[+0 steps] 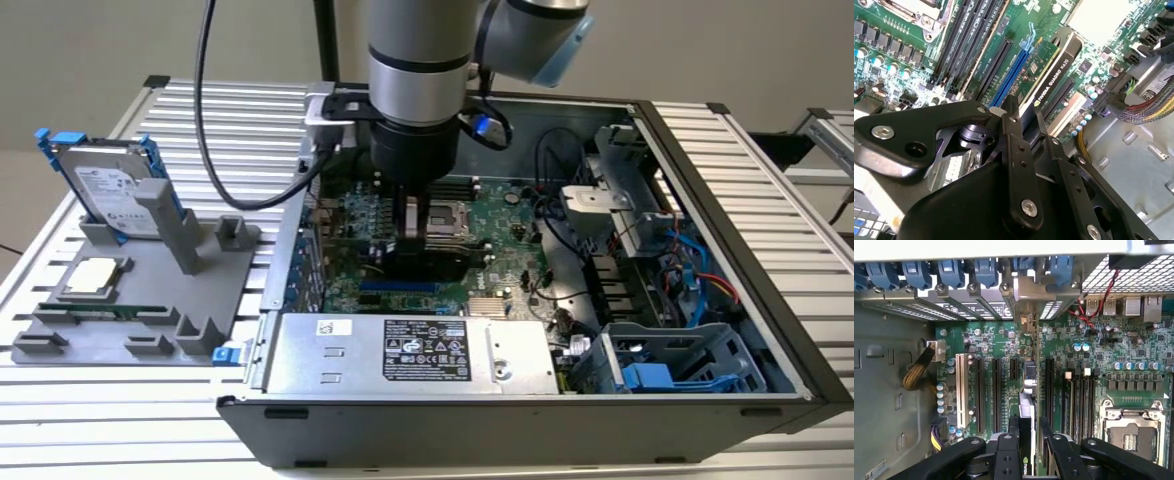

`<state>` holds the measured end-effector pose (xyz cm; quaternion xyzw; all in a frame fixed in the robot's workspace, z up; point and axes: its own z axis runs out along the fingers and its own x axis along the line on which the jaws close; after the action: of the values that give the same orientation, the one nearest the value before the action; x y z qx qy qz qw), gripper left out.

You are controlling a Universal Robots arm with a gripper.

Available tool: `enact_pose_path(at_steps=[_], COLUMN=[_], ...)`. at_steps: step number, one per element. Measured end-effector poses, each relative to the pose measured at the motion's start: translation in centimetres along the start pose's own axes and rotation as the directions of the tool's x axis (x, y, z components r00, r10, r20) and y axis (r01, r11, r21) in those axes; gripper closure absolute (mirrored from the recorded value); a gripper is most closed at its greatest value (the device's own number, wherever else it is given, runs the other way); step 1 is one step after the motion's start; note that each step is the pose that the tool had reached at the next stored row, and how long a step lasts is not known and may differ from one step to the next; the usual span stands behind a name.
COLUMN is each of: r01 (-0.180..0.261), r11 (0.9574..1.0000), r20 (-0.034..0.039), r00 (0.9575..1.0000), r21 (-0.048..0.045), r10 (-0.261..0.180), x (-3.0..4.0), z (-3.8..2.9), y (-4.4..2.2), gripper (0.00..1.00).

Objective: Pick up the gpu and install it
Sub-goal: 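Insert the gpu into the slot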

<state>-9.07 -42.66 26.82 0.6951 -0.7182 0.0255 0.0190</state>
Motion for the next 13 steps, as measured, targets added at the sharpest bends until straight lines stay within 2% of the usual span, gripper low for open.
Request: enact_pose_path(at_steps=[13], r01=[-0.001], r11=[1.0], r20=[0.0042], r00=[1.0], r21=[-0.0002], r10=[0.001], x=[-0.06], z=[0.41], y=[0.25], gripper=[1.0])
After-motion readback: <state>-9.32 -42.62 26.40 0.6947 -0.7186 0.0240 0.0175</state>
